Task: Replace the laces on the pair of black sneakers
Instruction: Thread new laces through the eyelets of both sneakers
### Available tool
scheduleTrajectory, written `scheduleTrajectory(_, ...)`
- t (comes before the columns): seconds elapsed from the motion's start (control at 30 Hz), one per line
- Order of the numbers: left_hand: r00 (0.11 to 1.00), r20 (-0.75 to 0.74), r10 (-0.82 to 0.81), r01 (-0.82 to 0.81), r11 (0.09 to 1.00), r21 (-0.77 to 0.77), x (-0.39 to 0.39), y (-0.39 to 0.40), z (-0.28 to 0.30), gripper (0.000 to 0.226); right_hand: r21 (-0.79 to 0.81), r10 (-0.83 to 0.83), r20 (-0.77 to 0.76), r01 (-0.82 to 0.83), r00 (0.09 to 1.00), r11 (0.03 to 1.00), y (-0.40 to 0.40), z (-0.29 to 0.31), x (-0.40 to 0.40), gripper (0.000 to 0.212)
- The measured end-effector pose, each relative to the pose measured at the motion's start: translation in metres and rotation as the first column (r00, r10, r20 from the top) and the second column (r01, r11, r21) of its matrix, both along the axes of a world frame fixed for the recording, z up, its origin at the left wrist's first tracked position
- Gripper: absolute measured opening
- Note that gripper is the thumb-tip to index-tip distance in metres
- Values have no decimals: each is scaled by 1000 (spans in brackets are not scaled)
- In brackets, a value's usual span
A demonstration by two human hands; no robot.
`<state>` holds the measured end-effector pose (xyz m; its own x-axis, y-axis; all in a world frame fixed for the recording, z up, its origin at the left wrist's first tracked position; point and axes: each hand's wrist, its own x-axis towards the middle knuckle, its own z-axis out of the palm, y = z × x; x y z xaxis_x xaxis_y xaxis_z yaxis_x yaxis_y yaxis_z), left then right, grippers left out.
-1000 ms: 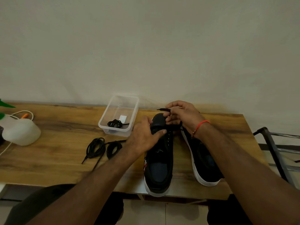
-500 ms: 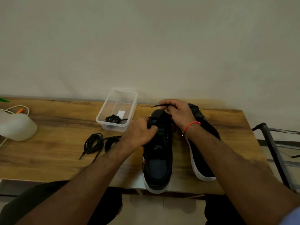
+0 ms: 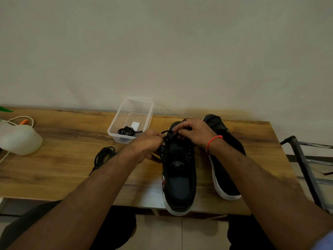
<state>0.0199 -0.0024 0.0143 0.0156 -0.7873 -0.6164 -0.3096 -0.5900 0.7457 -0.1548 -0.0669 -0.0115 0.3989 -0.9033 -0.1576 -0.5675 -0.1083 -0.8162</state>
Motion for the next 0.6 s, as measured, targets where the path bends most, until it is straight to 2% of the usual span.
scheduleTrajectory(0.07,1000,-13,-7,7,1000,8,1,0,0,24,-38,33,-67,-36,997,999,-1,-1,-1,17)
scheduleTrajectory(0.2,999,-31,-19,19,1000,20,1,0,-2,27,-84,157,-225,-179,962,980,0,-2,1,20)
scheduleTrajectory(0.27,999,-37,-26,27,999,22,1,0,-2,28,-90,179,-250,-207,952,974,1,-5,4,20)
scheduleTrajectory(0.5,999,-37,-17,18,1000,24,1,1,-1,28,-48,-22,19,22,1000,999,1,-11,9,20)
scheduleTrajectory(0.6,999,-30,-17,18,999,27,1,0,-1,29,-27,-40,41,41,998,999,2,-12,10,21)
